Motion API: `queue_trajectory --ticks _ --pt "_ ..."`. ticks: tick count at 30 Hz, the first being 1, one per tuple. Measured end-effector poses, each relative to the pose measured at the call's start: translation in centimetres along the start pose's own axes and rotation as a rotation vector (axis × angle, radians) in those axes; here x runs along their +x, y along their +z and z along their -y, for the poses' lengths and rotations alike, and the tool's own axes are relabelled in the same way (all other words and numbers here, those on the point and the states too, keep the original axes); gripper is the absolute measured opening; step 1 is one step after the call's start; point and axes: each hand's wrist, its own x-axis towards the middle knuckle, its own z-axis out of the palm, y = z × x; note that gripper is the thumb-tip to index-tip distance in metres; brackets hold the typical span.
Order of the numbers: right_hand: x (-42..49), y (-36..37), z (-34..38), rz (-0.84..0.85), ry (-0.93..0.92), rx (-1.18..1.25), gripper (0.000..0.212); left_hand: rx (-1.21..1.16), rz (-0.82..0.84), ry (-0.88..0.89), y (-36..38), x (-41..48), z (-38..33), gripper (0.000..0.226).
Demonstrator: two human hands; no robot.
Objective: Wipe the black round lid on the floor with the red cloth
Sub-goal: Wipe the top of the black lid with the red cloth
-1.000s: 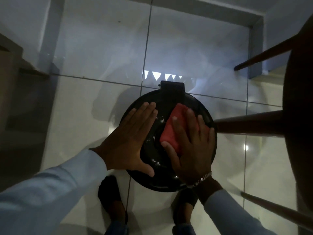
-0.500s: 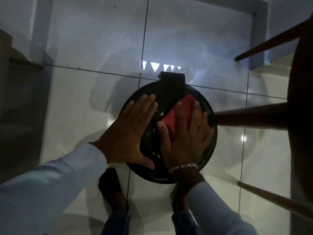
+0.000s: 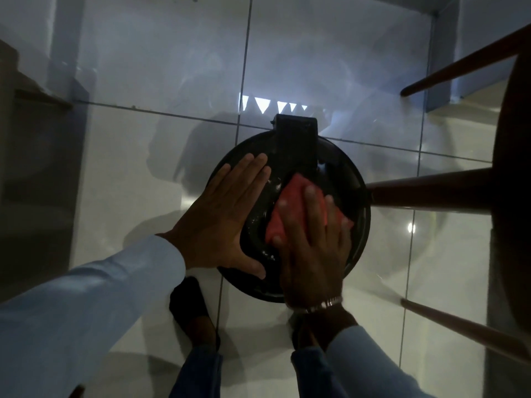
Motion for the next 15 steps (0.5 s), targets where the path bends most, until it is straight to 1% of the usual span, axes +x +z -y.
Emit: queue_trajectory --ticks 1,2,4,6,7,8,11,13,15 --pt "-1.2 -0.1 -0.8 0.037 -0.010 -0.010 0.065 0.000 0.005 0.001 -0.1 0.0 0.0 0.145" --pt "-1.7 -0.1 -1.3 0.042 0.029 -0.002 0.064 0.001 0.007 -0.002 -0.2 0.0 -0.1 0.145" --pt "-1.0 0.2 -0.6 -0.029 0.228 0.071 0.062 0.008 0.001 -0.010 -0.2 0.0 -0.1 0.146" --pt "0.1 0.9 1.7 -0.113 0.429 0.139 0.060 0.005 -0.011 -0.006 0.0 0.1 0.0 0.144" --pt "0.1 1.2 2.9 -0.126 0.472 0.147 0.060 -0.008 -0.022 -0.006 0.1 0.1 0.0 0.142" --pt "-0.7 1.5 3.7 -0.110 0.458 0.137 0.060 -0.030 -0.029 -0.005 0.2 0.1 0.1 0.140" --pt "-4.0 1.7 3.6 -0.017 0.301 0.110 0.062 -0.059 -0.019 0.009 0.1 0.1 0.0 0.142" --pt "-4.0 1.5 3.0 -0.025 0.318 0.137 0.059 -0.057 -0.012 0.027 -0.2 -0.1 0.3 0.145" --pt "-2.7 1.2 3.4 -0.089 0.405 0.181 0.058 -0.084 -0.002 0.053 -0.4 -0.3 1.2 0.147"
